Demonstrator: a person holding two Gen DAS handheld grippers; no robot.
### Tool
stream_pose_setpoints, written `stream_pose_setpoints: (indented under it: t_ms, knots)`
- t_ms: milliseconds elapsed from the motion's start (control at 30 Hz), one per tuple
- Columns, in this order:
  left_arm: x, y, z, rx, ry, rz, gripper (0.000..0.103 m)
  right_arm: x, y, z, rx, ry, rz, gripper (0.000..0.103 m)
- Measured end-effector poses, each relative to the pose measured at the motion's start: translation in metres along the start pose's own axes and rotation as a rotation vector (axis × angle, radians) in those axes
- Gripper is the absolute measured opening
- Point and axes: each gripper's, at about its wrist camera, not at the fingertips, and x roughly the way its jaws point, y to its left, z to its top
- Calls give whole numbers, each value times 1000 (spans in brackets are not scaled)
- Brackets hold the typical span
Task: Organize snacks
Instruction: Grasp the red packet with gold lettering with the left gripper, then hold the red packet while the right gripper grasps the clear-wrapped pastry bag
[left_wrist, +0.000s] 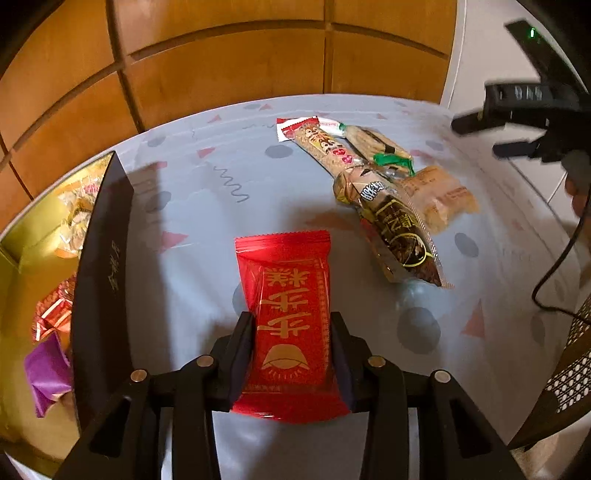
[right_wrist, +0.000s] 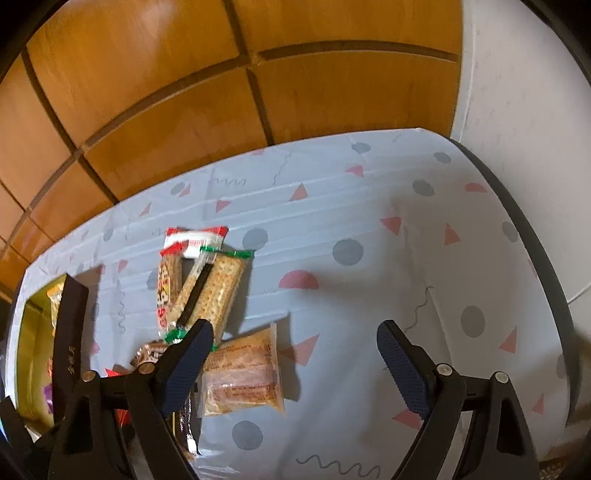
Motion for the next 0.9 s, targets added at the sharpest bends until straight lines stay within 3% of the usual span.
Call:
stream_pose_setpoints:
  t_ms: [100,200,267,367,500,667,900]
  knots:
    - [4,2,3,4,-6,-20,41,11,7,-4,-31,54,9,79]
    - [4,3,2,3,-12,-34,41,18,16,-9,-71,78,0,62]
    - [4,3,0,0,-26,-38,41,17,21,-9,-94,57,-1,53]
    - [3,2,-2,9,-38,-39,41,24,29,-4,-134,53,-18,48]
    - [2,4,-3,5,-40,-61,42,55,44,4,-203,126,-70,45]
    - [2,6,-4,2,-40,-76,43,78,56,4,-275,218,-67,44]
    - [3,6,-3,8,-41,-81,43,62,48,-28,-369,371,-29,46]
